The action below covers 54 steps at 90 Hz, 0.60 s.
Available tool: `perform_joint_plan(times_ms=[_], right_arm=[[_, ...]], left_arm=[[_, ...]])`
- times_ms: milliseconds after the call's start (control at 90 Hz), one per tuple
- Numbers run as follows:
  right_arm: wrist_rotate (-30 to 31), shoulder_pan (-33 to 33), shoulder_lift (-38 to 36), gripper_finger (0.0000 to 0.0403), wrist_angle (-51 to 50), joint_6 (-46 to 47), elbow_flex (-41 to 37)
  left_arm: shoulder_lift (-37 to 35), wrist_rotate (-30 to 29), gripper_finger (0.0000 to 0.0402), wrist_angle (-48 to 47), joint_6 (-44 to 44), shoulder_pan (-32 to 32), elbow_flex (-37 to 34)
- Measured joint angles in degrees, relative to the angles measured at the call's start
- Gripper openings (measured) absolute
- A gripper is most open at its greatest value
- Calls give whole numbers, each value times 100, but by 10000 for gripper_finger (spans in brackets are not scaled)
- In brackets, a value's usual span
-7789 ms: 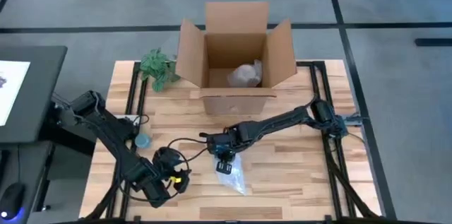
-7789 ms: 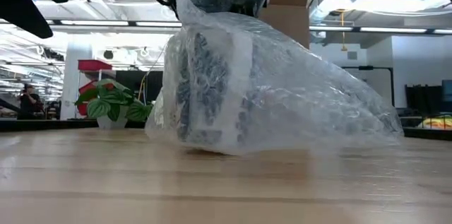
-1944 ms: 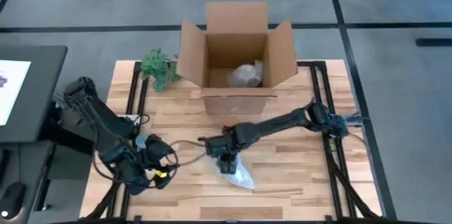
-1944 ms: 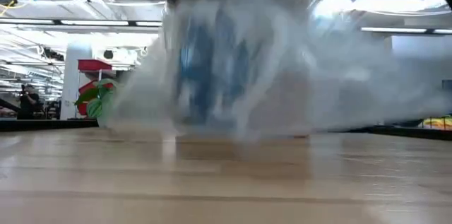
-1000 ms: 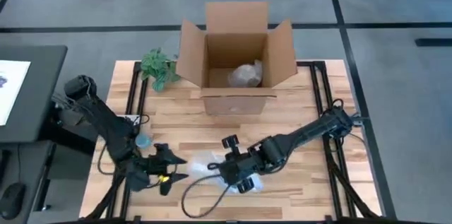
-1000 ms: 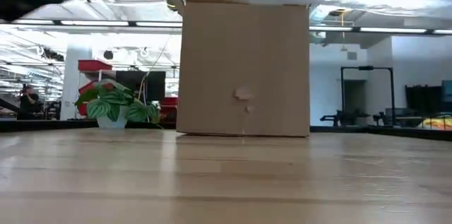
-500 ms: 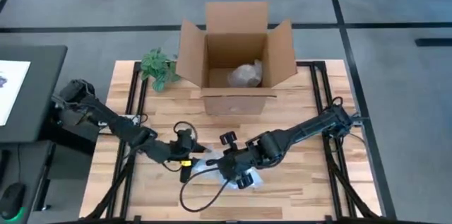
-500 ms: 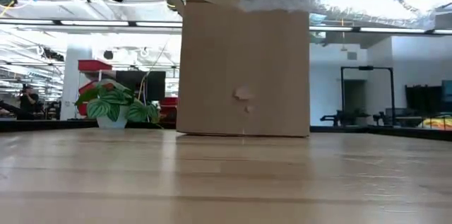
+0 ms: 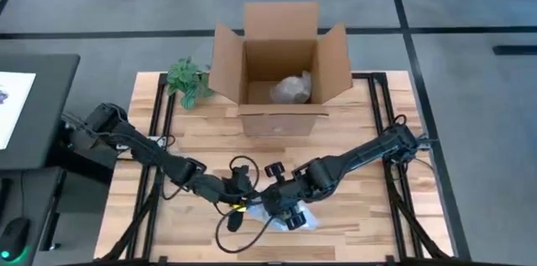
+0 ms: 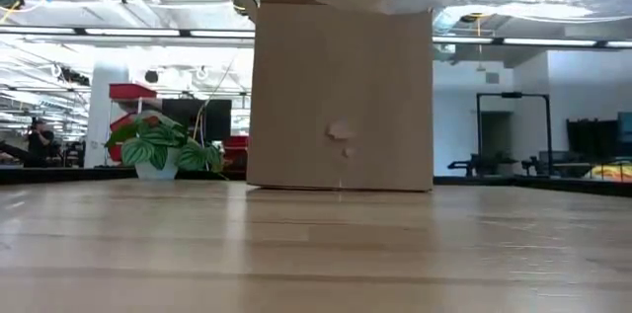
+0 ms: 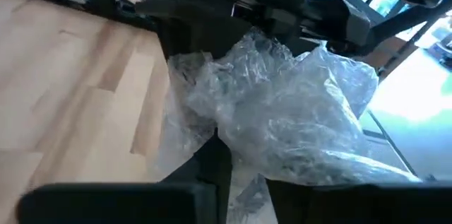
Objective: Wrap mug
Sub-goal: Wrap the blue mug with bubble wrap
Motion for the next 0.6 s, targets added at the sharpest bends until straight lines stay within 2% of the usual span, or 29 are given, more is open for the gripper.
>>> perform_joint_plan(times_ms=[100,222,378,467,600], right_arm=[[90,3,0,35,-9,604,-36],[205,37,1,35,-136,1105,-40],[77,74,15,34,-380,1571,-52],[61,-16,13,34,-552,1796,-108],[141,-180,26,34,-395,1869,-256]], left_arm=[[-383,-65,39,-880,-271,-7,130],[-992,-341,32,-2440,-488,-71,301],[-1717,-374,31,-3997,-1103,-145,333],[-1989,-473,31,-4487,-1536,-313,333],[-1950,-1002,31,-4560,-1942,-732,290]])
